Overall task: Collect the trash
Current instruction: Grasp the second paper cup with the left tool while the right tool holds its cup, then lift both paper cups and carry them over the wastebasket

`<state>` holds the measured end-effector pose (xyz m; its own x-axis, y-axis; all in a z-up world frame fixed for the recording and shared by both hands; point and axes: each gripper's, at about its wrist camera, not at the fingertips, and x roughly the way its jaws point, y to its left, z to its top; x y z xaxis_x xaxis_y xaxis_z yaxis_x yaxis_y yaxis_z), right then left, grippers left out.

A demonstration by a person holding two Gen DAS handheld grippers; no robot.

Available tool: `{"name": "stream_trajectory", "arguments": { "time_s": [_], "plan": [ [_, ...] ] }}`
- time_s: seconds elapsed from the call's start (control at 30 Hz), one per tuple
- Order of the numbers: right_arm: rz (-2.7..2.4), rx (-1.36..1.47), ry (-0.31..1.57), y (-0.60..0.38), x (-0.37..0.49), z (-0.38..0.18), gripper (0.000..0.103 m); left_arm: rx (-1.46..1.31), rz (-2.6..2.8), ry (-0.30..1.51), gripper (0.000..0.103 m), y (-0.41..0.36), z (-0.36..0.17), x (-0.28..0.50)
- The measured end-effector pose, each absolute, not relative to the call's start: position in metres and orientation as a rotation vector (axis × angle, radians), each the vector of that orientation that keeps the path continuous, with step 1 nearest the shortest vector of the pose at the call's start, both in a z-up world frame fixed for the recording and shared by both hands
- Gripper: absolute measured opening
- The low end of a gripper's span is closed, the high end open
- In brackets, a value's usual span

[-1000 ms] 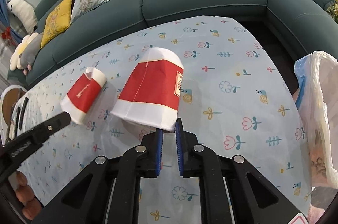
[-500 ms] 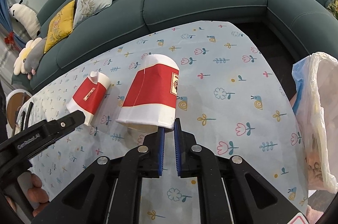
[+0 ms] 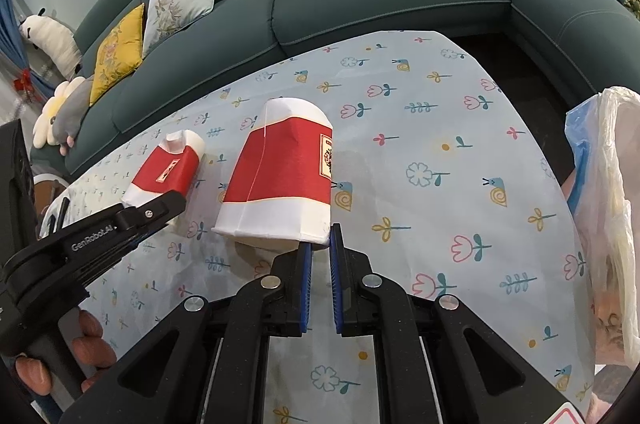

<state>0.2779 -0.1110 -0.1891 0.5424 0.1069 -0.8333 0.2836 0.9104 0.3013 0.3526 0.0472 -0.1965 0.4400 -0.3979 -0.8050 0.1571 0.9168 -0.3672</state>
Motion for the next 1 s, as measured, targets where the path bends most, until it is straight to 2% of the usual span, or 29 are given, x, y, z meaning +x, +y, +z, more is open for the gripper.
{"name": "stream_trajectory", "arguments": {
  "time_s": [0.23,0.57,1.0],
  "plan": [
    [-0.092,0.431,0.969,-0.112,0.278,-0.172,0.005,-0.214,-0.377,1.042,0.002,0.032,-0.174,0.345],
    [-0.098,0.435,0.897,-0.127,0.263,-0.123,0.003,-0.18,-0.413,0.994,0.002,0.008,-0.122,0.317],
    [-0.123,0.432,0.733,-0.17,0.206,-0.033,0.003,-0.143,-0.497,0.891,0.002,-0.045,-0.043,0.259]
  ]
}}
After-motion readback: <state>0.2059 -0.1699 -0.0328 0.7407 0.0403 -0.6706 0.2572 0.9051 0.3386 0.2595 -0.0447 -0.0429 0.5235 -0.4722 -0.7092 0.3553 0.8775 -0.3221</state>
